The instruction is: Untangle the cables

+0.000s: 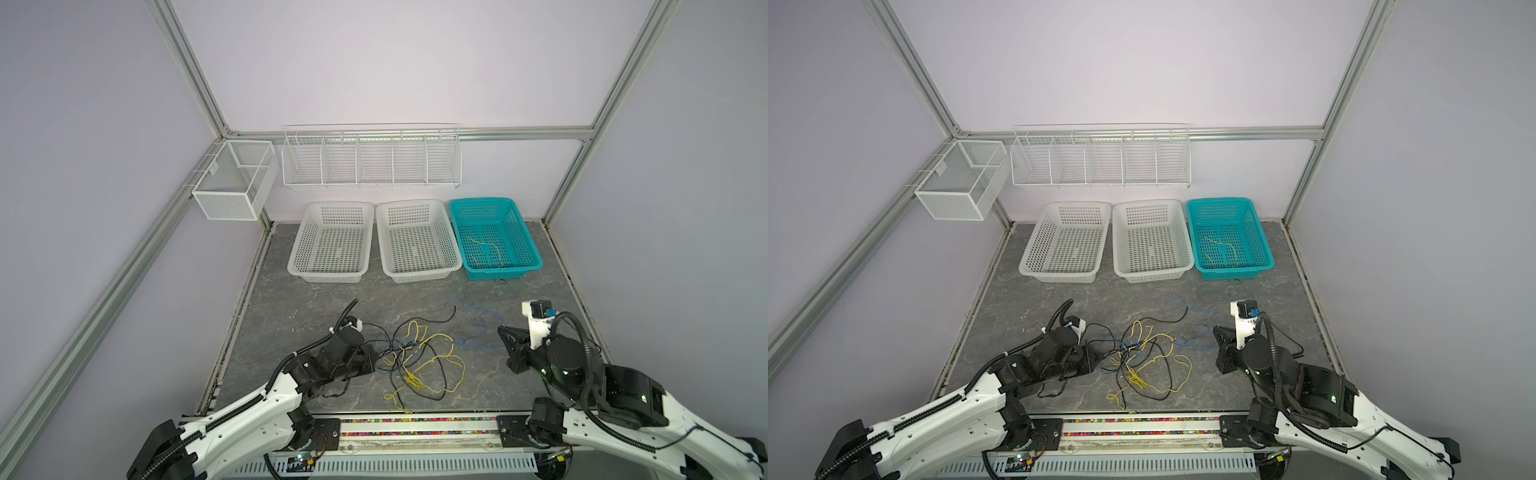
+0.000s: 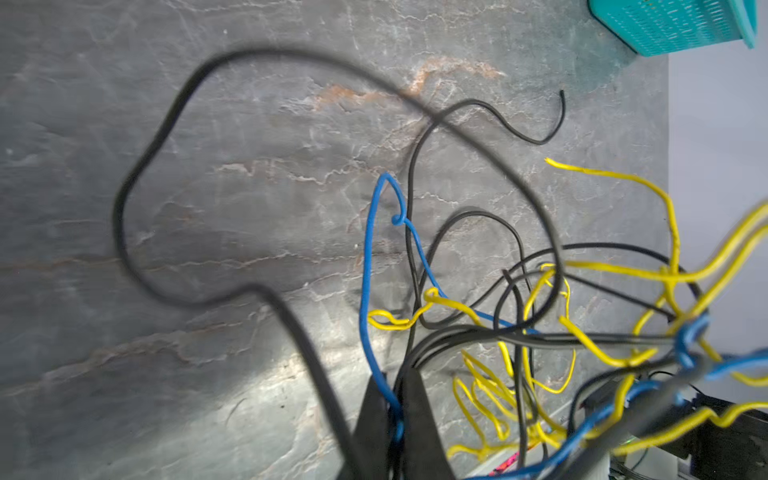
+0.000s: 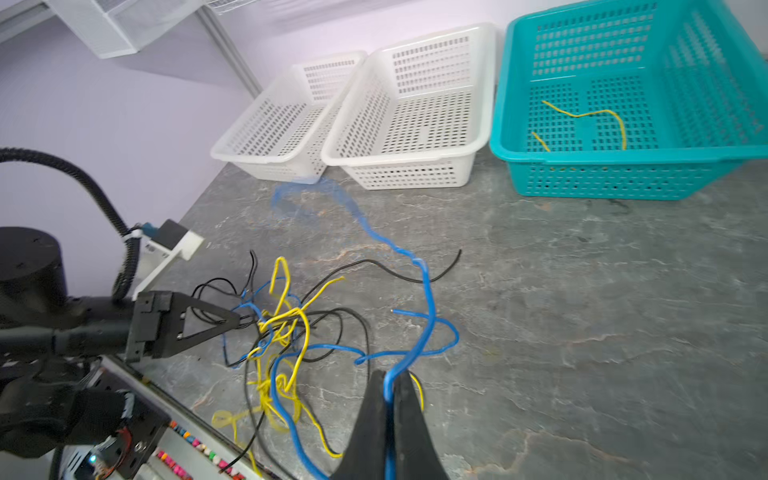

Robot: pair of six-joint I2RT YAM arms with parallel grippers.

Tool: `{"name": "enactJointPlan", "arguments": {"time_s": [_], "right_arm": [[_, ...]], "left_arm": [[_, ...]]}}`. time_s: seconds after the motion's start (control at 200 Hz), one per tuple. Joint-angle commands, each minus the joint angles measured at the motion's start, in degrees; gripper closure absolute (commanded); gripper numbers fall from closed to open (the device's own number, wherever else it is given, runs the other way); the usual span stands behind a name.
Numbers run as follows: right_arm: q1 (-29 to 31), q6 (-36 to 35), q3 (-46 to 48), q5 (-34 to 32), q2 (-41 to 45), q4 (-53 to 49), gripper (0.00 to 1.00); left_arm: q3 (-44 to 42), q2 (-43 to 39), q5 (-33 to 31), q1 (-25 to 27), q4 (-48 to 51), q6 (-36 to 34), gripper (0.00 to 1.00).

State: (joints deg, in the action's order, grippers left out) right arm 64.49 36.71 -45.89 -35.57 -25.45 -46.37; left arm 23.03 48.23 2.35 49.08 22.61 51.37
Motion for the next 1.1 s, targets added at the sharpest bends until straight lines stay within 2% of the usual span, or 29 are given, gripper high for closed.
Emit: {"name": "enactJointPlan", "arguments": {"time_s": [0.0,0.195,0.31,0.42,0.505,0.71,0.96,1.095], "right_arm": [[-0.50,3.18,-0.92,-6.22,-1.96,-5.91,0.94],[-0.55,5.47,0.54,-6.20,-5.02,-5.92,0.94],[-0.55,3.00,1.54,-1.39,-5.22,-3.40,0.94],[-0.59,-2.83,3.55,12.37,-6.72,5.00,0.94],[-0.46,-3.39,4.77,17.91,-10.15,10.08,0.94],[-0.43,-3.85,5.72,19.33,-20.35,21.28,0.94],[0.02,-6.71,5.27,29.67,-30.88,39.81,0.94],[0.11,-7.34,6.17,29.30,-33.38,48.13,0.94]], "left_arm": [[1.51,-0.63,-4.77,-0.96,5.09,-0.86,1.00],[4.16,-0.59,-6.72,-3.09,8.00,-3.10,1.00],[5.42,-0.66,-7.44,-6.28,10.29,-5.01,1.00],[6.98,0.46,-7.21,-8.99,10.88,-6.53,1.00],[8.20,2.45,-6.43,-9.45,9.73,-7.00,1.00],[10.52,7.11,-5.25,-9.51,6.80,-7.50,1.00],[11.35,9.14,-5.43,-9.70,5.22,-8.21,1.00],[11.08,9.83,-4.64,-9.79,3.81,-8.22,1.00]]}}
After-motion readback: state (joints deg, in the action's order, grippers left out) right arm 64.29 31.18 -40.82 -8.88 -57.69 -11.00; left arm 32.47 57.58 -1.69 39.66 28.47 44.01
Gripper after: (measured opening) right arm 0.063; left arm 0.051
